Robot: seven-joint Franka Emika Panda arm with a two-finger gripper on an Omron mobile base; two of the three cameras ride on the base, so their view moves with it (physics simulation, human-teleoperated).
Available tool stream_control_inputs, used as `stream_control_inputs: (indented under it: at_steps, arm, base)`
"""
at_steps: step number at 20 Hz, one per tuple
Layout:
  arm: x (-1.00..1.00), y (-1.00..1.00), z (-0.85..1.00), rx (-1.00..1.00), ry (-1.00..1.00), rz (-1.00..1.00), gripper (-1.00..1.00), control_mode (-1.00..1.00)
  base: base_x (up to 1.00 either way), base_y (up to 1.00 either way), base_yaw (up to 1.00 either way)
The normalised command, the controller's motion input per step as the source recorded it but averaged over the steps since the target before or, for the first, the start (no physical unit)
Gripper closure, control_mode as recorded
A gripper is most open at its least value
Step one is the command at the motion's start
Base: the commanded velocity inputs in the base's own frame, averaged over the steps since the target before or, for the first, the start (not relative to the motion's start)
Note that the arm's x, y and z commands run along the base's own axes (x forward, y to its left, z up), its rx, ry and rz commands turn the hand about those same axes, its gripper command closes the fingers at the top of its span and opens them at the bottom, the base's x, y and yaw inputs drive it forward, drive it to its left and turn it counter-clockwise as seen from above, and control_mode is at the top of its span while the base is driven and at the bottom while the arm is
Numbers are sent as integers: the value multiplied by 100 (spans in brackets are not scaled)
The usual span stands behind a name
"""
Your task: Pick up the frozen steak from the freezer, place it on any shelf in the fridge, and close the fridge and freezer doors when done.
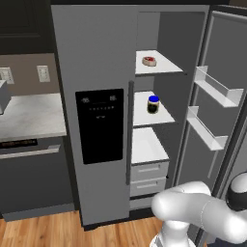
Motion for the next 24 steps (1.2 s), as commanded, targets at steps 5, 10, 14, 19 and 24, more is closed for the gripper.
stream_control_inputs:
  at_steps: [5, 10, 14, 19, 24]
  arm:
    - [42, -8, -5, 0, 0, 13, -100, -100]
    - [49, 0, -6, 0, 0, 8, -100, -100]
    - [51, 0, -4, 0, 0, 6, -100, -100]
    - [47, 0, -5, 0, 0, 6, -100, -100]
    - [33, 1, -2, 0, 0, 5, -100, -100]
  base:
    - [0, 0, 0]
    - [0, 0, 0]
    - [0, 0, 0]
    - [0, 0, 0]
    - [0, 0, 0]
